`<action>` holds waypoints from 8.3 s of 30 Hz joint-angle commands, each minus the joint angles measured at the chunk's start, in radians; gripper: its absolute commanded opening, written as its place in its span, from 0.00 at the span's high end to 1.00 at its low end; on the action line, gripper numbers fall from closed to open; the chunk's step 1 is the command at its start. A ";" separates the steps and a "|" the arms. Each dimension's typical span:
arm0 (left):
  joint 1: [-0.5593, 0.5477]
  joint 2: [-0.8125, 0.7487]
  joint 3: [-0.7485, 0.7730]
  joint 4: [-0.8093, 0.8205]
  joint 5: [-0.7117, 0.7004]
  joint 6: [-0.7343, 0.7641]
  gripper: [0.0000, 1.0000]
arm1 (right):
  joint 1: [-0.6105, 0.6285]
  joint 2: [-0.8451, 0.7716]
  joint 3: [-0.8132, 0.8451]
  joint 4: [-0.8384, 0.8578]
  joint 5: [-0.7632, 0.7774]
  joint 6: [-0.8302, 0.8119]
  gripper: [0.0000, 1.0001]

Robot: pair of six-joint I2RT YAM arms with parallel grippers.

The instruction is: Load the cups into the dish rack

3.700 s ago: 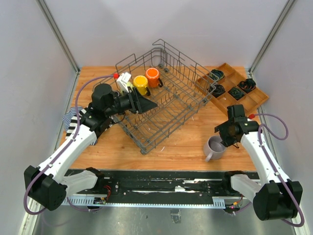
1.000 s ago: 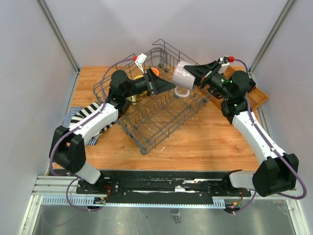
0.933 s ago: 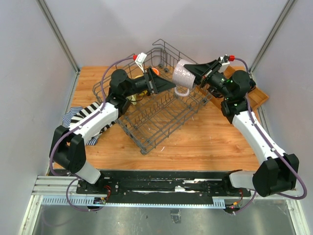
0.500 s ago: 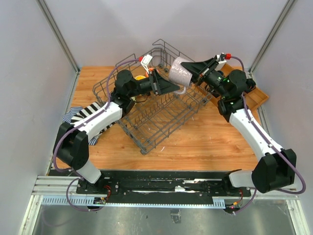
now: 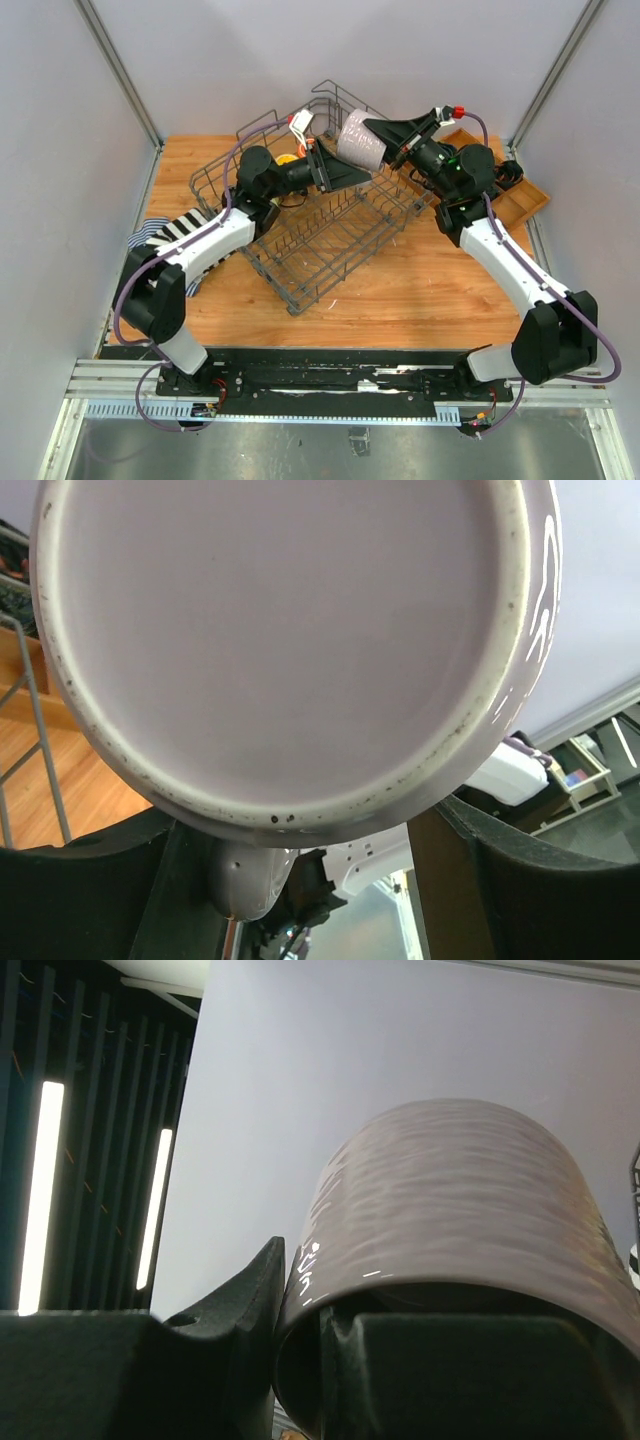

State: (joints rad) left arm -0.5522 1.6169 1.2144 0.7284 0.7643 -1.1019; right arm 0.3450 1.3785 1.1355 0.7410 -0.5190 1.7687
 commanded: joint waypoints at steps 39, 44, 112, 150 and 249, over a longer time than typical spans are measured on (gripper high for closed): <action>-0.038 -0.146 -0.088 -0.082 -0.225 0.133 0.99 | -0.095 -0.111 -0.207 0.063 0.009 -0.116 0.40; -0.039 -0.154 -0.085 -0.169 -0.266 0.179 1.00 | -0.169 -0.147 -0.243 0.025 -0.024 -0.144 0.30; -0.212 0.479 0.887 -1.573 -1.295 0.237 0.99 | -0.450 -0.309 -0.224 -0.830 -0.156 -1.021 0.21; -0.233 0.589 0.755 -1.446 -1.228 0.252 1.00 | -0.457 -0.290 -0.246 -0.830 -0.153 -1.022 0.21; 0.637 -0.197 -1.244 0.869 -0.633 1.039 0.00 | -0.266 -0.314 -0.043 -1.438 0.069 -1.612 0.02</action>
State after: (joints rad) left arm 0.0772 1.3296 0.0177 1.2564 0.0654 -0.0948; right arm 0.0666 1.0527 1.1076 -0.6941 -0.4664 0.1959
